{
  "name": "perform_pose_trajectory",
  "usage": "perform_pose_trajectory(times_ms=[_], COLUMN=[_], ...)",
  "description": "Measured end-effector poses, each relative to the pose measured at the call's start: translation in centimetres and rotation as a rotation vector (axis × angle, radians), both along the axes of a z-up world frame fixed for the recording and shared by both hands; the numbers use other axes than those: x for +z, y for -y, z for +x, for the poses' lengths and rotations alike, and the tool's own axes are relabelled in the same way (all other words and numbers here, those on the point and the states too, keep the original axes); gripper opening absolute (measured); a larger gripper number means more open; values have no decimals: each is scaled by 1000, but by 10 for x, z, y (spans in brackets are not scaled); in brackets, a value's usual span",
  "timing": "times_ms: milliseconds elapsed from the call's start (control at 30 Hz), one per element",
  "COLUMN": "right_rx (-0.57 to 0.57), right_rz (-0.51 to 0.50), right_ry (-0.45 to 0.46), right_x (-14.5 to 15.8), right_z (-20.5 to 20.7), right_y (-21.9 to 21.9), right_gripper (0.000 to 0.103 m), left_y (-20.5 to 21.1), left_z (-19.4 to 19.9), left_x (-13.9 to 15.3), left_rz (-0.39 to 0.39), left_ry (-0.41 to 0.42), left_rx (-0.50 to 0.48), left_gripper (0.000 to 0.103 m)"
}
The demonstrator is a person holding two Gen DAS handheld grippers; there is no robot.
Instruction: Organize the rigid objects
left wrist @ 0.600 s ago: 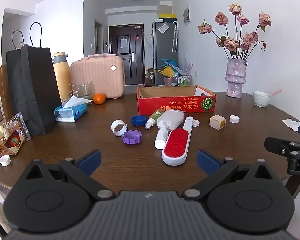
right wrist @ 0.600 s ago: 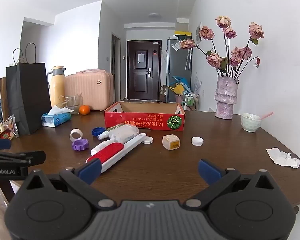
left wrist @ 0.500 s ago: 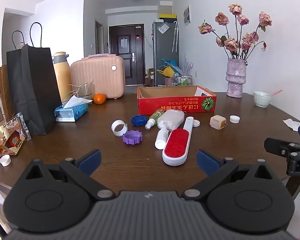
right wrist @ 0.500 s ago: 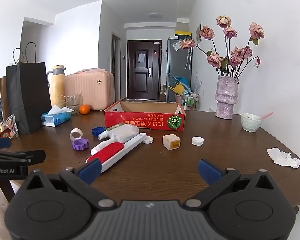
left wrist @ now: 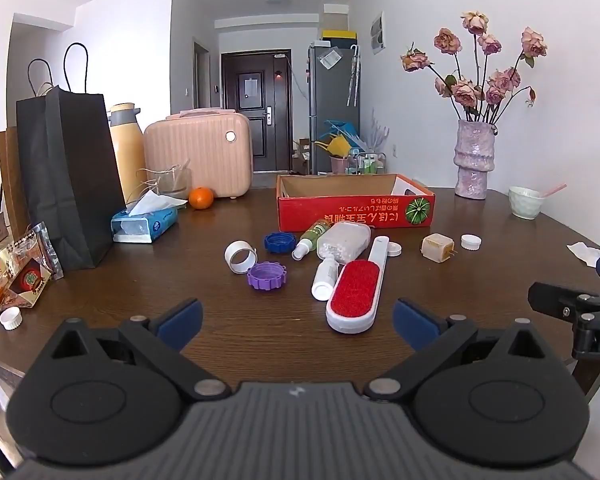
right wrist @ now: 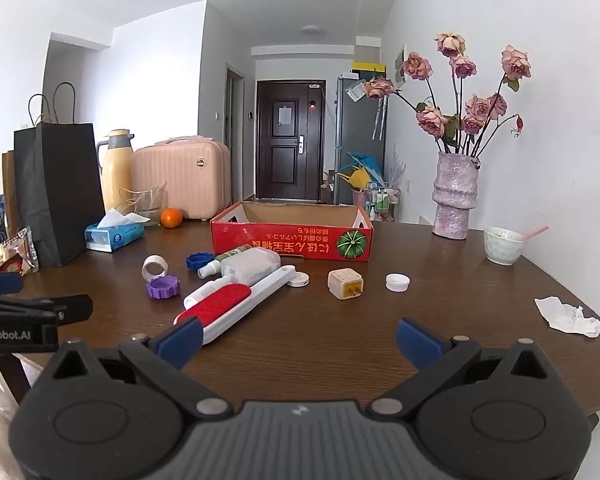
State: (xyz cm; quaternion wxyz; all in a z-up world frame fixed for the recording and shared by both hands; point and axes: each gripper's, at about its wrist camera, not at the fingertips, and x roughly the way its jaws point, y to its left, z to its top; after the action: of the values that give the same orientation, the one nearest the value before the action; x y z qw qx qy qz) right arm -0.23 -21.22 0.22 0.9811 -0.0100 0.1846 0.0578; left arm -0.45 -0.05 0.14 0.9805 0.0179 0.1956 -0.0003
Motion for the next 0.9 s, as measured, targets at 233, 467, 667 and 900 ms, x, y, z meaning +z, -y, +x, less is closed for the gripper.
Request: perform_pose_trajectory(times_ms=[233, 467, 667, 900], right_rx=[1, 2, 2, 2], right_rz=[-1, -2, -2, -3], right_ry=[1, 1, 1, 1], right_x=[0, 0, -1, -1], right_z=[0, 0, 0, -1], right_y=[0, 0, 0, 0], right_gripper=[103, 103, 103, 103], left_y=[-2, -4, -3, -4], left_z=[3, 3, 2, 2], left_x=[0, 1, 1, 1], left_rz=[-1, -1, -1, -2], left_ry=[-1, 2, 2, 3], left_rx=[-1, -2, -2, -2], left_gripper=[103, 103, 103, 103])
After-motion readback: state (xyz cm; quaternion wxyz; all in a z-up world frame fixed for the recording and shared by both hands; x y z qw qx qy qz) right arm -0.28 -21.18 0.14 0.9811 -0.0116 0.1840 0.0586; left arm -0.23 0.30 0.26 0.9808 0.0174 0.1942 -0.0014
